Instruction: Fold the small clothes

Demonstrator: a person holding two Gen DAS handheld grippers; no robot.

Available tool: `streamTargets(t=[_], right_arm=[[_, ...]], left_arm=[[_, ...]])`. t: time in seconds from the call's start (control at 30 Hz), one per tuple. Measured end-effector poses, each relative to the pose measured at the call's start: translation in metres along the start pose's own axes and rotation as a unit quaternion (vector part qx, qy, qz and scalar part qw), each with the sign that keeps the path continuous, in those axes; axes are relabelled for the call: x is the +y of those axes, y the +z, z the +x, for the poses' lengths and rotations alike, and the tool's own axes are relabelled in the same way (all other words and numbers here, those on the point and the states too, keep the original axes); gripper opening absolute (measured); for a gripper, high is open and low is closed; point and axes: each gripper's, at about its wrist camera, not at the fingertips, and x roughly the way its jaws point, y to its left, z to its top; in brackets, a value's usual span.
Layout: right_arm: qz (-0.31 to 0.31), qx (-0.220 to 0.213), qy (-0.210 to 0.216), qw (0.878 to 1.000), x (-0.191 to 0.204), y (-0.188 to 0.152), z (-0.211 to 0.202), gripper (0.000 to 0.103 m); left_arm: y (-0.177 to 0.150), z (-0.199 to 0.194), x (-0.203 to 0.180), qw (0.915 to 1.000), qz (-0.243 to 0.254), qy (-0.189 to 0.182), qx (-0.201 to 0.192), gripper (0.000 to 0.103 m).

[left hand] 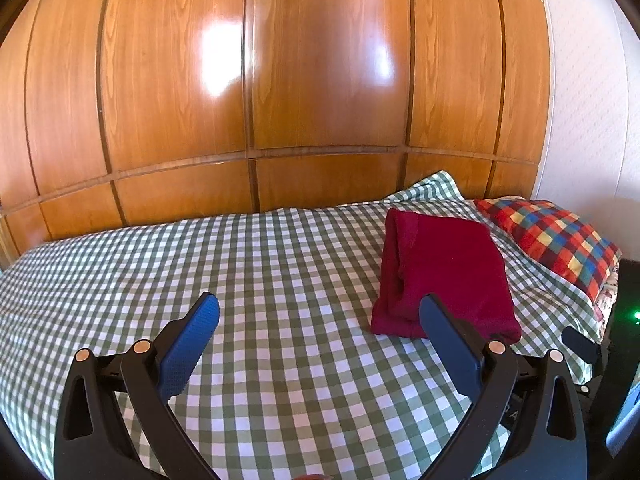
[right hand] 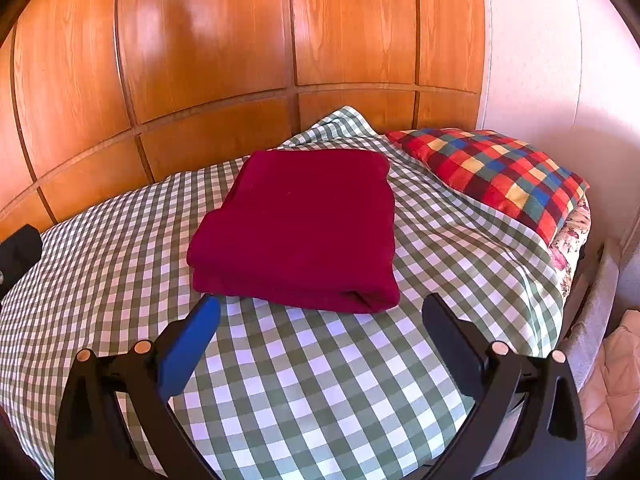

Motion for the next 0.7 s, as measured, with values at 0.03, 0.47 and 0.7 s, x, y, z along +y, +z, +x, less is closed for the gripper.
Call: streamTargets(t=[0.03,0.47,0.7], right_arm=[[0.000,0.001,0.000,1.000,0.000,0.000,0.001,0.101],[0.005,0.018,0.008,1.000,-0.008,-0.003,0.015,0.101],[0.058,0.021,-0.016,0.998,-0.060,0.020,0.032,0.101]], left_arm=[[0.000,0.001,-0.001,1.0000,0.001,-0.001,0.001,0.099],[-0.009,0.026,0.004,0.9990,-0.009,0.010,0.043,0.099],[-0.017,0.048,0.015,0.9932,-0.037,-0.035,0.105,0.099]])
